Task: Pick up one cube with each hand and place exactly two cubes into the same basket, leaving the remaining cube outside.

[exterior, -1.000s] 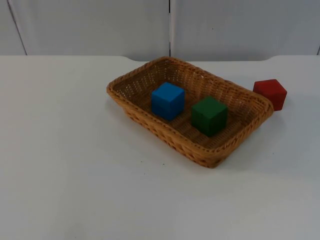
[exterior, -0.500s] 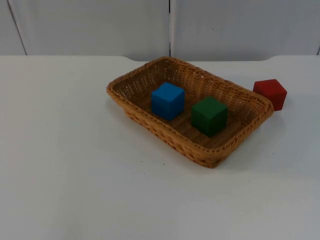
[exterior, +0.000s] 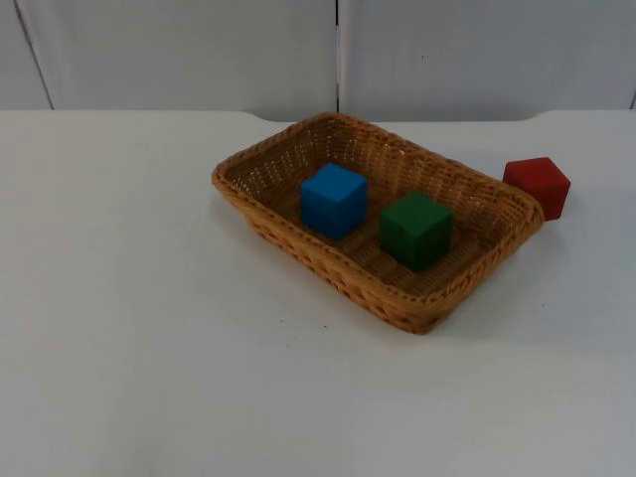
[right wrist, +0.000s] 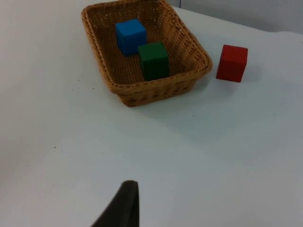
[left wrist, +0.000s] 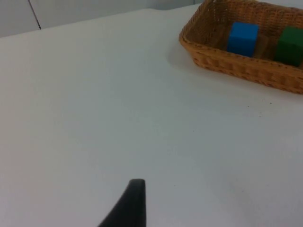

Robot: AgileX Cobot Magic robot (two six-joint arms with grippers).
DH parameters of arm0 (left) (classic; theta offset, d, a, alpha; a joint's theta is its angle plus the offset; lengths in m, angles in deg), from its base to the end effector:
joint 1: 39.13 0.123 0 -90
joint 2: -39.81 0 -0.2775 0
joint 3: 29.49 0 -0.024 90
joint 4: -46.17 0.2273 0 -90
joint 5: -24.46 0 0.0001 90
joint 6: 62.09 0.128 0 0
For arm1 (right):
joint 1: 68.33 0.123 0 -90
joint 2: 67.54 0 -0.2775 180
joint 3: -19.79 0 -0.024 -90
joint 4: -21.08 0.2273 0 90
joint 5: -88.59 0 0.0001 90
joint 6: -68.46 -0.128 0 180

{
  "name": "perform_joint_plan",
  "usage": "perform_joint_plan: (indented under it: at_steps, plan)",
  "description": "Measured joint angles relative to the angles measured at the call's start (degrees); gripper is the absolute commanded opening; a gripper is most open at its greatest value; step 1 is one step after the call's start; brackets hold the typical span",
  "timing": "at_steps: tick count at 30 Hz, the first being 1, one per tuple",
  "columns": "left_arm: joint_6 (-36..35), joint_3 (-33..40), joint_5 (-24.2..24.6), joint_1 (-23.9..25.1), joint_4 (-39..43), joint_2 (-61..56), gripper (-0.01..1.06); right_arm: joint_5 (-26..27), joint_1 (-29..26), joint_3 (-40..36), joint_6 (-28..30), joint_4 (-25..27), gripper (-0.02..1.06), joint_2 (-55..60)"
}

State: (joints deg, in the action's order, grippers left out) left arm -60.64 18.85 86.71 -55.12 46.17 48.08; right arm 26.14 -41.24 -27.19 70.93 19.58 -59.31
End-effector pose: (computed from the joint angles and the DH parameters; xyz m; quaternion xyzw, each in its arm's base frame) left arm 0.0135 -0.0039 0.2462 0.1305 0.8511 -0.0644 0.5045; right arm 0.0117 0.0027 0.2526 -0.2175 0.8275 0.0976 0.5084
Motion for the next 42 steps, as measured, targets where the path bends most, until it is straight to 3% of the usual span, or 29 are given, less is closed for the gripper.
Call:
perform_joint_plan:
  at_steps: [22, 42]
  plan:
    - [0.0, 0.0, 0.0, 0.33, 0.0, 0.0, 1.05, 0.14, 0.0, 0.0, 0.0, 0.0, 1.05, 0.0]
    - [0.0, 0.0, 0.0, 16.39, 0.0, 0.0, 1.05, 0.14, 0.0, 0.0, 0.0, 0.0, 1.05, 0.0]
